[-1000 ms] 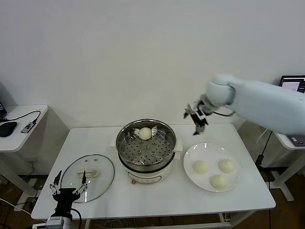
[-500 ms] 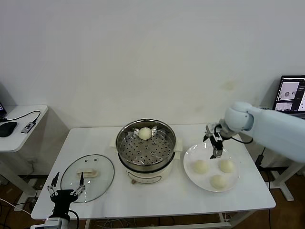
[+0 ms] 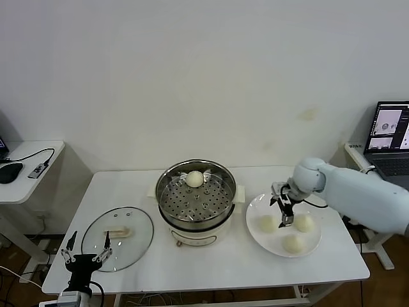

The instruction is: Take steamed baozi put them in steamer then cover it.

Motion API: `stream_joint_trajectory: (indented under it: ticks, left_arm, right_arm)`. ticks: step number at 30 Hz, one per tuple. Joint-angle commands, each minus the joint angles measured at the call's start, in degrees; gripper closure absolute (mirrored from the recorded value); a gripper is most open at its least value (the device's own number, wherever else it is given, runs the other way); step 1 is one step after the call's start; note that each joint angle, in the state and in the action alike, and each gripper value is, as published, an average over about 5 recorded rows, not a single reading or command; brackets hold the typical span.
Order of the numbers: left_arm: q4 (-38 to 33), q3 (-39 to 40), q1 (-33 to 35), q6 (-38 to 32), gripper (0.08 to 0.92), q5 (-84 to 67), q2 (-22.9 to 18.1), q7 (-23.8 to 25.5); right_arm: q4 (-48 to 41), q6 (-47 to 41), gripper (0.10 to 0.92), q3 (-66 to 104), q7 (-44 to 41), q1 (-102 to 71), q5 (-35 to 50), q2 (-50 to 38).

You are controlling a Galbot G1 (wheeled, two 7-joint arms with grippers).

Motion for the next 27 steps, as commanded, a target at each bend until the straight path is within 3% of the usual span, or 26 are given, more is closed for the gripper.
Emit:
stream_joint_trajectory:
  ticks: [1,12,27]
  left_arm:
    - [0.15,0.08,-0.31,0.01,0.177,0.09,0.07,0.06]
    - [0.44,-0.01,-0.53,-0.05,0.177,0.03,0.01,-0.07]
    - [-0.11,-0.05,-0.29,-0.18,0.177,0.03,-0.32,-0.3]
  right_arm:
    - [-5.06,1.03,0.203,2.6,0.22,-4.24,-2.69,3.05]
    - [-7.42,1.07,0.215,3.38,0.21,-5.85,-3.64,5.54]
    - [-6.03,1.57,0.433,4.33,-0.89,-3.32,-3.14,4.47]
